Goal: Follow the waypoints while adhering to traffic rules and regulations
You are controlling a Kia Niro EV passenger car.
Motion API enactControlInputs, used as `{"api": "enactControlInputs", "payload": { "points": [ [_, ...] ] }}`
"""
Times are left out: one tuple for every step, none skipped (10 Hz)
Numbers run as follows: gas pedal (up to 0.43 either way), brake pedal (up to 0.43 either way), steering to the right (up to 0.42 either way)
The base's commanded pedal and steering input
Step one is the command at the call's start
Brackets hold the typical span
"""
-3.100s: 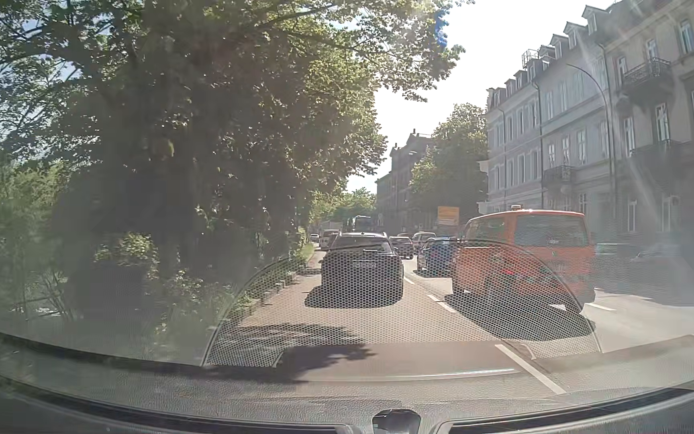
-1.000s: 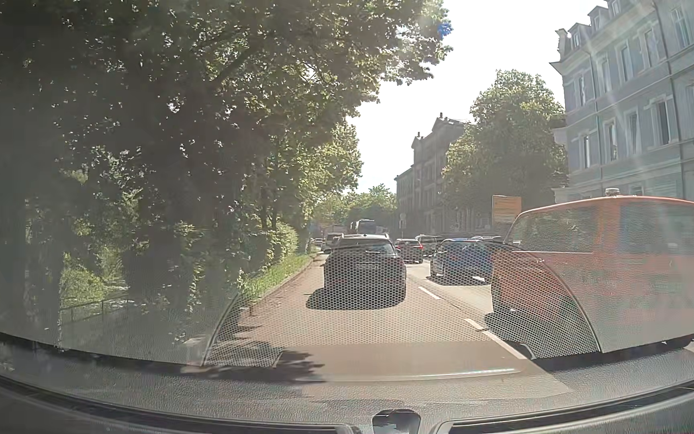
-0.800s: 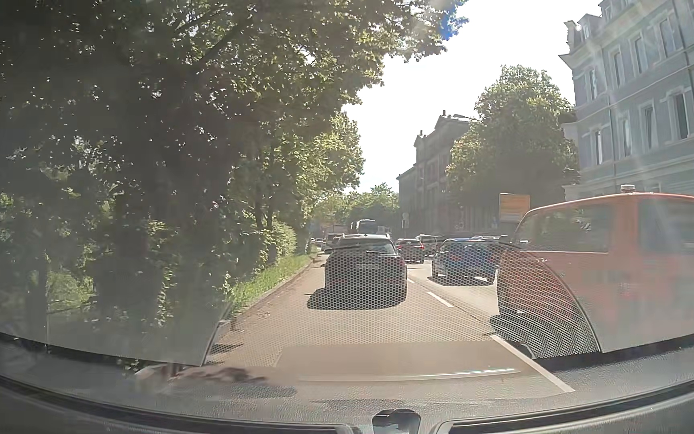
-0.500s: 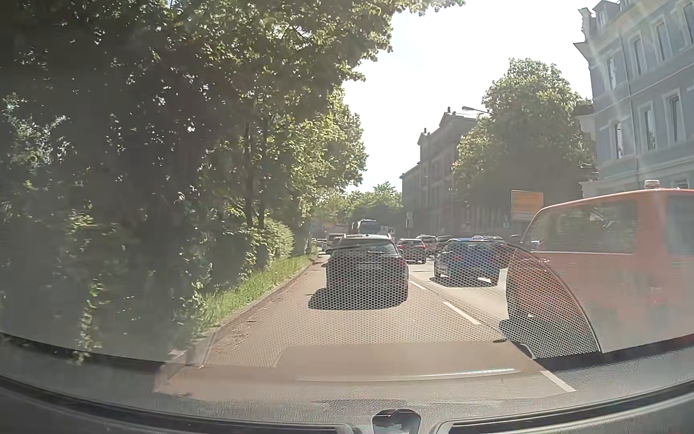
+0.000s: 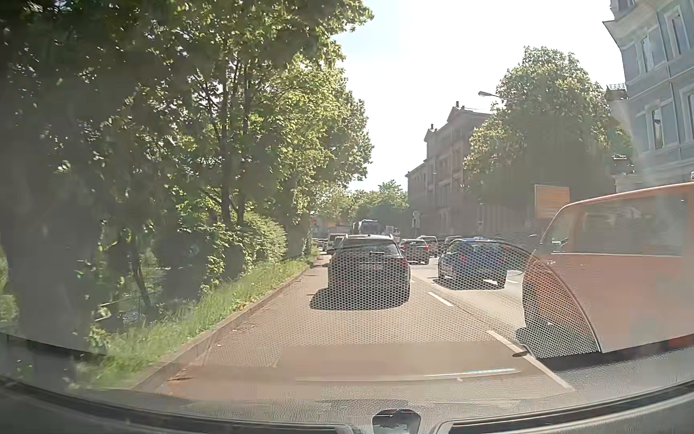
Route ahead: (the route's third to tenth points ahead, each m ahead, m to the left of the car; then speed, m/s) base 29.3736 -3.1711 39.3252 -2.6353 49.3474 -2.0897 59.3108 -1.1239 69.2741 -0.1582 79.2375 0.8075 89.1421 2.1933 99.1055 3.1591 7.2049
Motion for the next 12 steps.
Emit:
{"api": "enactControlInputs", "payload": {
  "points": [
    [0.028,0.0,-0.007],
    [0.028,0.0,-0.007],
    [0.028,0.0,-0.007],
    [0.028,0.0,-0.007],
    [0.028,0.0,-0.007],
    [0.028,0.0,-0.008],
    [0.028,0.0,-0.007],
    [0.028,0.0,-0.008],
    [0.028,0.0,-0.007],
    [0.028,0.0,-0.008],
    [0.028,0.0,-0.008],
    [0.028,0.0,-0.007]
  ]
}}
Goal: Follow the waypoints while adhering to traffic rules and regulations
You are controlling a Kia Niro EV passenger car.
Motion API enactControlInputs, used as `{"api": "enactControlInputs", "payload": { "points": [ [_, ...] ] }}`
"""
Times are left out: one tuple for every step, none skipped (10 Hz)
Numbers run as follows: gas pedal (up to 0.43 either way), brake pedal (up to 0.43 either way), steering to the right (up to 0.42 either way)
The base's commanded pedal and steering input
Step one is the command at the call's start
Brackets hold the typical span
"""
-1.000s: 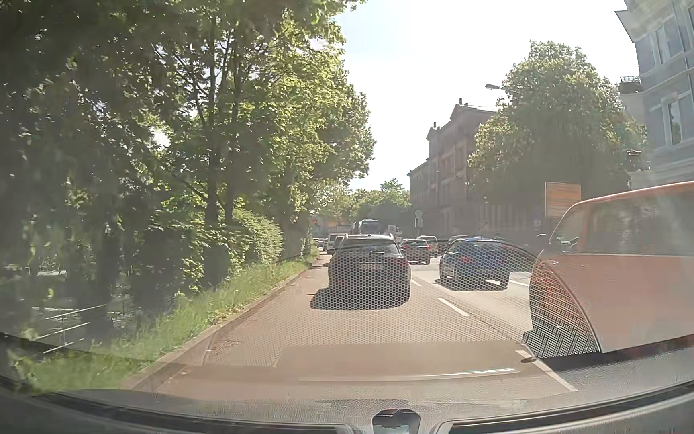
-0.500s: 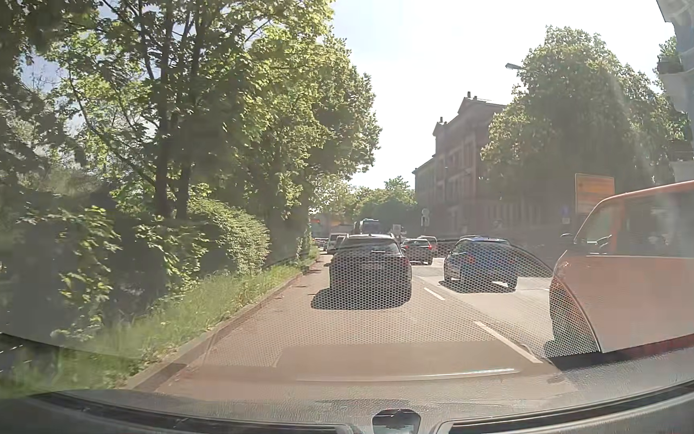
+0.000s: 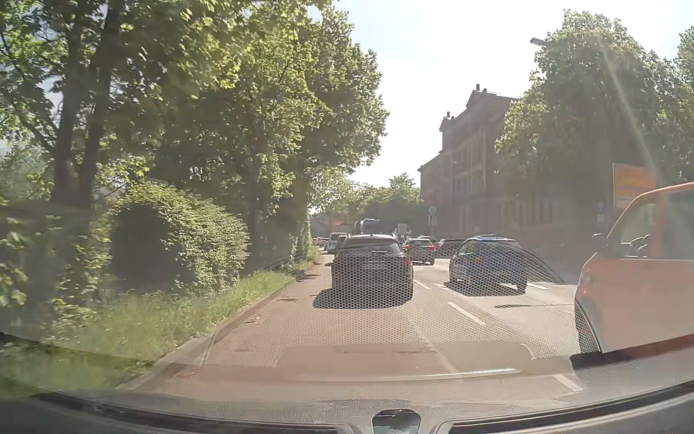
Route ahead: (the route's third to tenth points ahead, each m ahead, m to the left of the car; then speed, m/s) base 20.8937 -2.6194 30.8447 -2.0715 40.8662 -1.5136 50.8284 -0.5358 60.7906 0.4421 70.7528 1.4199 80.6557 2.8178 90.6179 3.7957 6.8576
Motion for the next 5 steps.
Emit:
{"api": "enactControlInputs", "payload": {
  "points": [
    [0.028,0.0,-0.007],
    [0.028,0.0,-0.006],
    [0.028,0.0,-0.005],
    [0.028,0.0,-0.004],
    [0.028,0.0,-0.004]
  ]
}}
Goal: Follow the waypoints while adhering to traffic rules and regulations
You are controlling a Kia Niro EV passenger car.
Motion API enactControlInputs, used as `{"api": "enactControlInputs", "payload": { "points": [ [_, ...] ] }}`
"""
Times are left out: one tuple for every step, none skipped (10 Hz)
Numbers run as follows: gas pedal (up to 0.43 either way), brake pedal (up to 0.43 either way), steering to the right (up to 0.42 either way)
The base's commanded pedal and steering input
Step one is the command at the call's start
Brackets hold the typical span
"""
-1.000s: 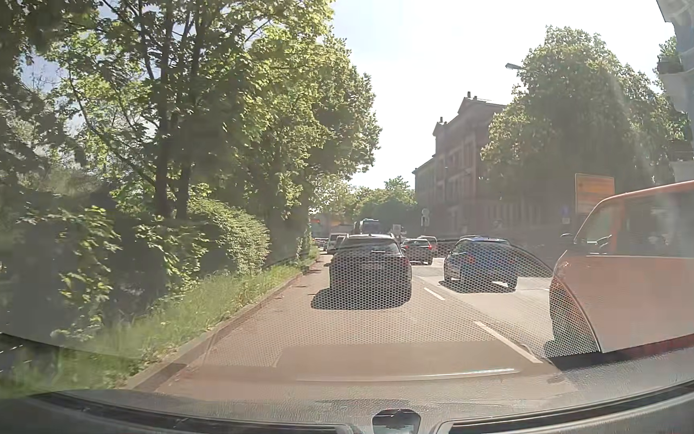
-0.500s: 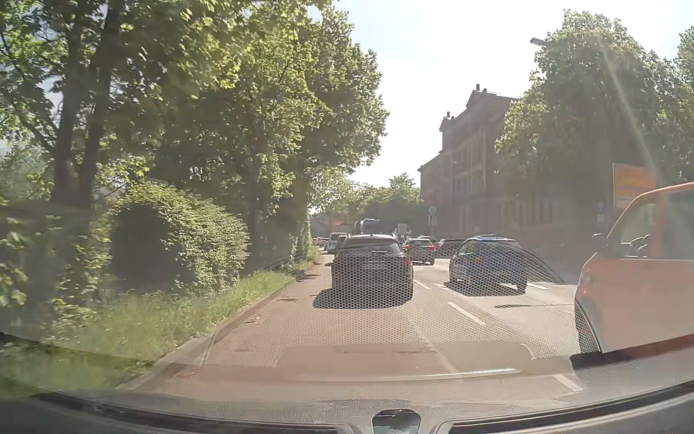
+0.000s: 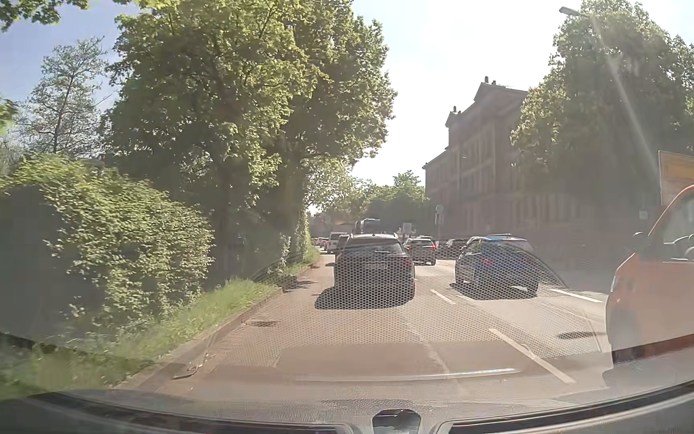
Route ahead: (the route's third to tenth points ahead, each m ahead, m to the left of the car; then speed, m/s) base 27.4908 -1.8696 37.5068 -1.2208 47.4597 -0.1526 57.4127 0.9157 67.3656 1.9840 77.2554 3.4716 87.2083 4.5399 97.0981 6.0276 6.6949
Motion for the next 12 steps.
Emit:
{"api": "enactControlInputs", "payload": {
  "points": [
    [0.028,0.0,-0.004],
    [0.028,0.0,-0.004],
    [0.028,0.0,-0.004],
    [0.028,0.0,-0.004],
    [0.028,0.0,-0.004],
    [0.028,0.0,-0.004],
    [0.028,0.0,-0.004],
    [0.028,0.0,-0.004],
    [0.028,0.0,-0.004],
    [0.028,0.0,-0.004],
    [0.028,0.0,-0.004],
    [0.028,0.0,-0.004]
  ]
}}
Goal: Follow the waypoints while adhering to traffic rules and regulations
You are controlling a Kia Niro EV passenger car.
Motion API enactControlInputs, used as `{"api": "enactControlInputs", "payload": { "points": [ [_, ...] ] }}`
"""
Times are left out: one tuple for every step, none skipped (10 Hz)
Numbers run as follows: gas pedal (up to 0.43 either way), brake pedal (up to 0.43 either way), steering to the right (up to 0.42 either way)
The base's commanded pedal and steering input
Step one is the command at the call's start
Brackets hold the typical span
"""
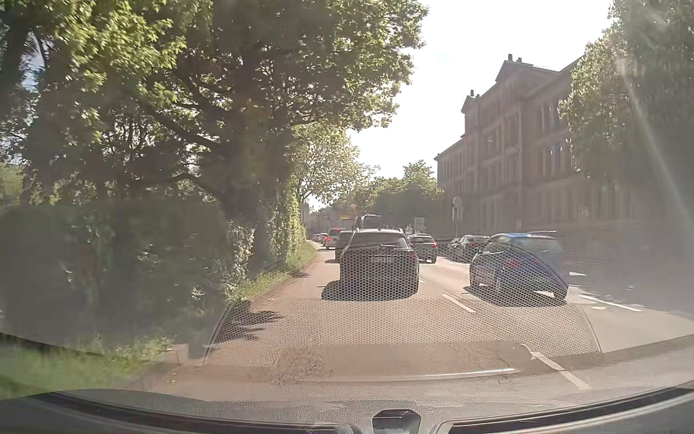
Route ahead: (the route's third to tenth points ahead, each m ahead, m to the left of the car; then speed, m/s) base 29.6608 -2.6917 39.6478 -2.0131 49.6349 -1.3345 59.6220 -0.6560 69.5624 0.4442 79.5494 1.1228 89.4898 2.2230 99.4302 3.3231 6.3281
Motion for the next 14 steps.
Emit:
{"api": "enactControlInputs", "payload": {
  "points": [
    [0.028,0.0,-0.005],
    [0.028,0.0,-0.004],
    [0.028,0.0,-0.005],
    [0.028,0.0,-0.005],
    [0.028,0.0,-0.005],
    [0.028,0.0,-0.004],
    [0.028,0.0,-0.004],
    [0.028,0.0,-0.004],
    [0.028,0.0,-0.004],
    [0.028,0.0,-0.004],
    [0.028,0.0,-0.004],
    [0.028,0.0,-0.004],
    [0.028,0.0,-0.004],
    [0.028,0.0,-0.004]
  ]
}}
